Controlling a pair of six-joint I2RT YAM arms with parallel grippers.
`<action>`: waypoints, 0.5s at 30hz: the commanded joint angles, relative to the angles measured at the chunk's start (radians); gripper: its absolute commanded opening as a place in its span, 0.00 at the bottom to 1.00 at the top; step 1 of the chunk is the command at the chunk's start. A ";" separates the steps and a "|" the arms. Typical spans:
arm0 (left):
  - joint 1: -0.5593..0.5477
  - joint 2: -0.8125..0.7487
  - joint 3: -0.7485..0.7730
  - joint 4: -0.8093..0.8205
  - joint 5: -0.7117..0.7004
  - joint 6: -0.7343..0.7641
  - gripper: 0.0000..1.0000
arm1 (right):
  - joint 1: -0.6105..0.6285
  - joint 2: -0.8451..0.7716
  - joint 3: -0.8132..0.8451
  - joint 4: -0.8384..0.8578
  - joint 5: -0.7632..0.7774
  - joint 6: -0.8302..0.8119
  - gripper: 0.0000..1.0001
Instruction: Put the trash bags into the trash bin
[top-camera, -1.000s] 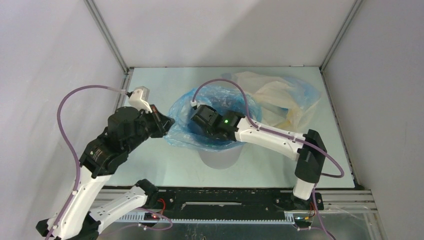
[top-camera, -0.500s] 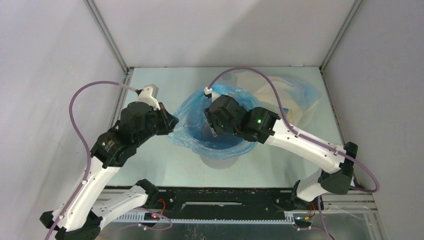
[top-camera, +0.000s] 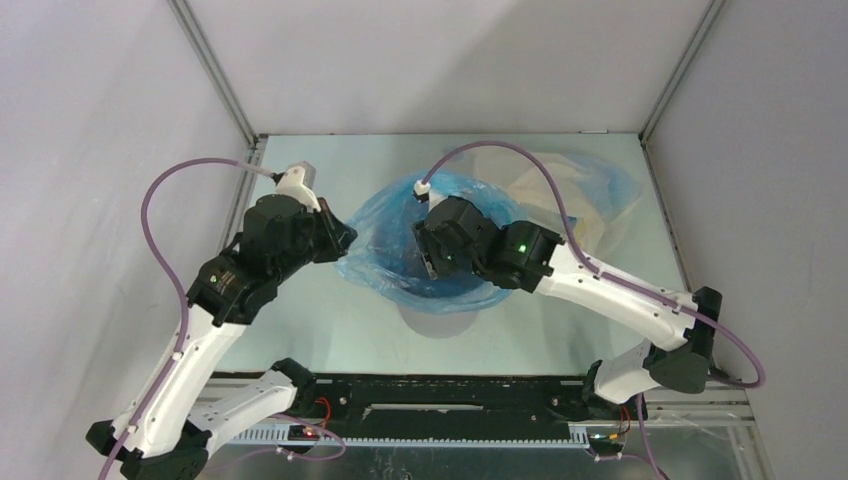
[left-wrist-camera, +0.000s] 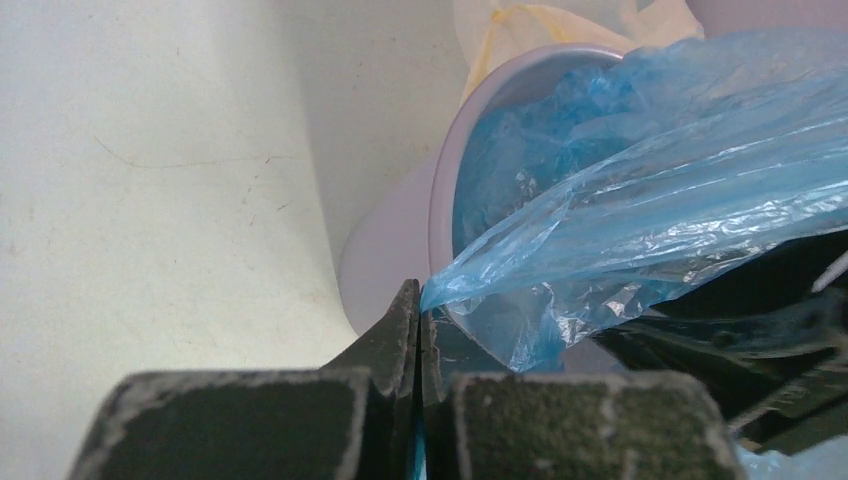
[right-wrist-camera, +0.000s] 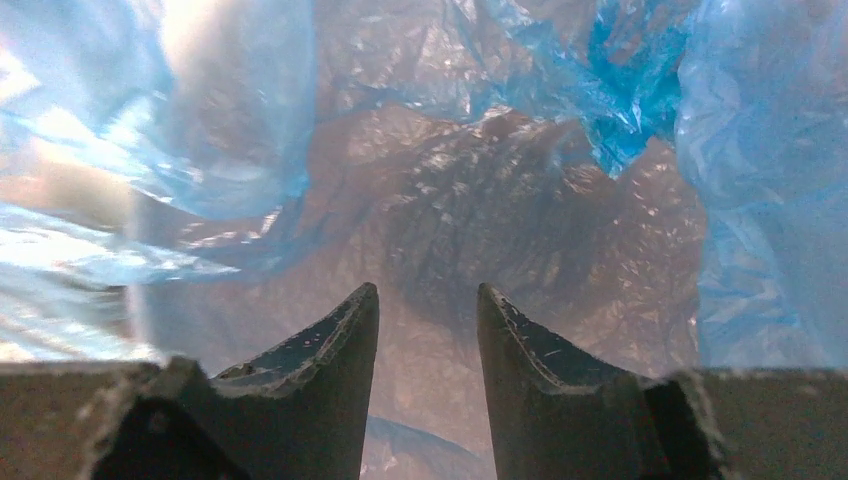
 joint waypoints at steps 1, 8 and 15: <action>0.024 0.023 0.058 0.047 0.052 0.006 0.00 | 0.005 0.035 -0.061 0.069 0.062 0.029 0.44; 0.039 0.056 0.066 0.044 0.052 0.008 0.01 | 0.075 0.062 -0.069 0.083 0.147 0.003 0.57; 0.080 0.109 0.062 0.036 0.051 0.032 0.01 | 0.119 -0.057 -0.083 0.123 0.133 -0.052 0.65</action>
